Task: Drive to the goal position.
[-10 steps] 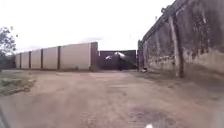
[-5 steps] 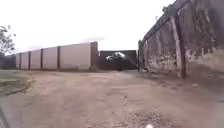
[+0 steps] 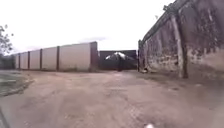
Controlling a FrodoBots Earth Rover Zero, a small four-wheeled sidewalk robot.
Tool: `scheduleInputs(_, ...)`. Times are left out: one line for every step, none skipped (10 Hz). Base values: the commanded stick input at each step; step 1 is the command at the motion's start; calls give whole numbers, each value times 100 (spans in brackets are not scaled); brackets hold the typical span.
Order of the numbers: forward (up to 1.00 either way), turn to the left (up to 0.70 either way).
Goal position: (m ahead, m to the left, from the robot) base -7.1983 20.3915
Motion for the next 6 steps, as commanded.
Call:
scheduleInputs(30, 0)
scheduleInputs(30, 0)
scheduleInputs(30, 0)
scheduleInputs(30, 0)
scheduleInputs(30, 0)
scheduleInputs(30, 0)
